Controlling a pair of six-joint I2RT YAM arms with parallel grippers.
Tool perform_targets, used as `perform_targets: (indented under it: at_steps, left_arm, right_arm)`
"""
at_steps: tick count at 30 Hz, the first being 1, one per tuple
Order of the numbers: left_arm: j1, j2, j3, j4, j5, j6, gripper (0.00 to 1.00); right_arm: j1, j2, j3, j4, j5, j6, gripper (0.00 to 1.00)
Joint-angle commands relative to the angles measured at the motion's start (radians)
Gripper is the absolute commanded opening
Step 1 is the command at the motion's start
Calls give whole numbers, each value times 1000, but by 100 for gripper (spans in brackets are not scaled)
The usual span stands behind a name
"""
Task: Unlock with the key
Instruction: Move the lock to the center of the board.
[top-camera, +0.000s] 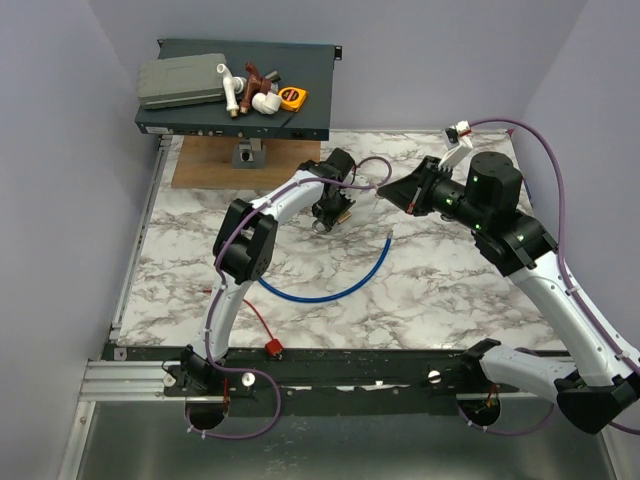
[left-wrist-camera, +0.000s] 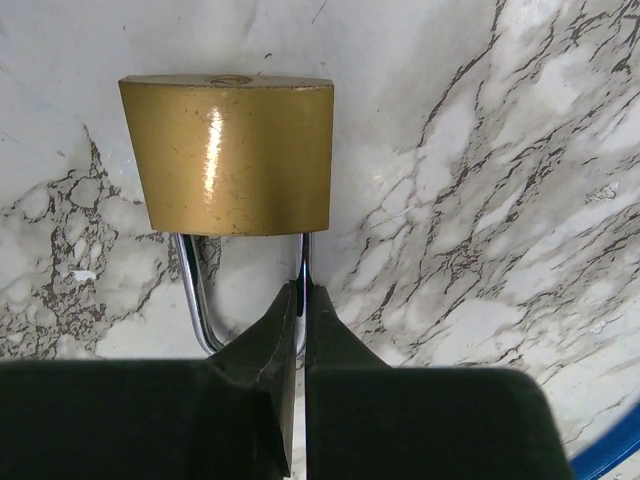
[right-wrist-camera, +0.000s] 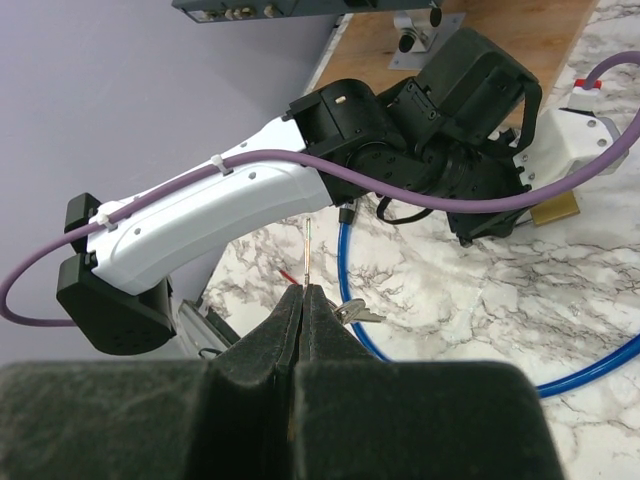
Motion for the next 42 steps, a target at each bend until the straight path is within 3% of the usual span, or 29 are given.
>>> perform_targets:
  at_steps: [1, 5, 12, 20, 21, 22, 23, 25, 26, 27, 31, 37, 42]
  left_arm:
    - [-2, -39, -11, 4, -5, 17, 0]
    - [-13, -76, -86, 7, 0, 27, 0]
    - [-81, -218, -356, 66, 7, 78, 0]
    - [-70, -259, -445, 47, 62, 150, 0]
    - [-61, -262, -438, 34, 70, 158, 2]
    - [-56, -266, -431, 20, 79, 165, 14]
    - [-48, -272, -419, 4, 87, 169, 38]
    - [-35, -290, -393, -29, 113, 172, 73]
    - [-28, -304, -386, -38, 129, 167, 89]
    - [-23, -322, -382, -43, 143, 165, 98]
    - [-19, -374, -371, -33, 141, 158, 99]
    - [0, -328, -261, -74, 222, 168, 98]
    - [-2, -426, -344, 1, 288, 338, 99]
  right_arm:
    - [-6, -4, 10, 22, -16, -6, 1]
    - [-5, -3, 19, 12, -12, -12, 1]
    - [-5, 1, 29, 2, -8, -24, 1]
    - [-6, -2, 32, -4, -7, -40, 1]
    - [-6, -4, 33, -4, -8, -44, 1]
    - [-6, -3, 36, -4, -10, -48, 1]
    - [-6, -4, 39, -4, -10, -52, 1]
    - [-5, -5, 44, -4, -11, -61, 1]
    - [-5, -4, 49, -4, -13, -65, 1]
    - [-6, -3, 52, -4, -14, -69, 1]
    - [-6, -8, 66, -9, -11, -89, 1]
    - [-6, -28, 55, -10, 6, -98, 1]
    - [-6, -43, 46, -10, 33, -101, 1]
